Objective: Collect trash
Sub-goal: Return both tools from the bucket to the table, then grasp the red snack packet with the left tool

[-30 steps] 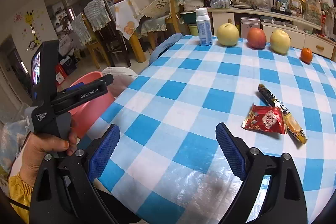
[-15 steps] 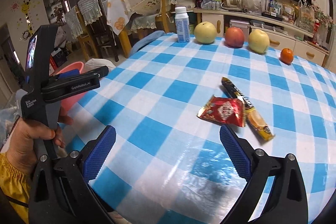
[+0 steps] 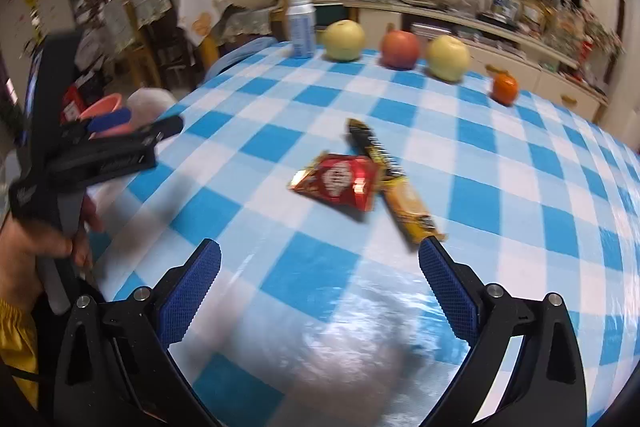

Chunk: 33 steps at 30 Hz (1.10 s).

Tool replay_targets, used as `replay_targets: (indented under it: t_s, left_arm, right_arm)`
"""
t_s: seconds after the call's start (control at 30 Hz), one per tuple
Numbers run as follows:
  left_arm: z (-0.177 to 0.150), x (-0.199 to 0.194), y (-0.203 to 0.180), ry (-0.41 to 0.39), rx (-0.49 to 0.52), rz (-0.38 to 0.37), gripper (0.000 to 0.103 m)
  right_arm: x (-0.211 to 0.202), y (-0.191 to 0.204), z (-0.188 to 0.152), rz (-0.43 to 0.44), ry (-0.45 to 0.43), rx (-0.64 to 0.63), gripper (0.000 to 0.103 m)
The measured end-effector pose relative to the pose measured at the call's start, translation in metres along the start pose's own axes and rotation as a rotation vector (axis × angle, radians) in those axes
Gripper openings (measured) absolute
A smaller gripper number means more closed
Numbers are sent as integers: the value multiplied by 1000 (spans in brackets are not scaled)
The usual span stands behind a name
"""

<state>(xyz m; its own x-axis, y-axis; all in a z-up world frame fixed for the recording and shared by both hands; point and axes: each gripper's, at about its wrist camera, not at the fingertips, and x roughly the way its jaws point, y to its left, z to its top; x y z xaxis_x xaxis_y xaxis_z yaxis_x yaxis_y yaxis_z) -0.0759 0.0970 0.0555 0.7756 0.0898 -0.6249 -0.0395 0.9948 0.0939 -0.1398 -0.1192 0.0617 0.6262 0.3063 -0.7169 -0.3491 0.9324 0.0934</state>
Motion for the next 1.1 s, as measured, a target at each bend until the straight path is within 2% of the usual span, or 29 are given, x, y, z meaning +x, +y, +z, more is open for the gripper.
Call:
replay_targets:
  t_s: [0.13, 0.2, 0.33, 0.43, 0.53, 0.67, 0.8, 0.97, 1.1]
  left_arm:
    - [-4, -4, -30, -12, 76, -61, 93]
    - [-4, -3, -42, 4, 84, -129, 93]
    - [-2, 0, -58, 65, 8, -257, 93]
    - [2, 8, -66, 123, -61, -297, 93]
    - [4, 20, -74, 204, -179, -344, 93]
    - [6, 37, -86, 299, -304, -342, 92]
    - [9, 56, -94, 384, -429, -337, 82]
    - [14, 74, -110, 433, -456, -287, 79]
    - [22, 80, -119, 434, -453, -245, 79]
  right_arm:
    - [-11, -39, 2, -23, -27, 107, 98]
    - [-13, -56, 3, -34, -35, 150, 98]
    - [-14, -82, 3, -86, -44, 199, 98]
    - [-14, -92, 6, -109, -54, 211, 98]
    - [-14, -98, 11, -121, -70, 211, 98]
    - [-14, -105, 16, -144, -76, 199, 98]
    - [-14, -110, 18, -163, -75, 185, 98]
    - [-11, -117, 17, -164, -60, 188, 97]
    - [-9, -118, 17, -149, -50, 179, 94]
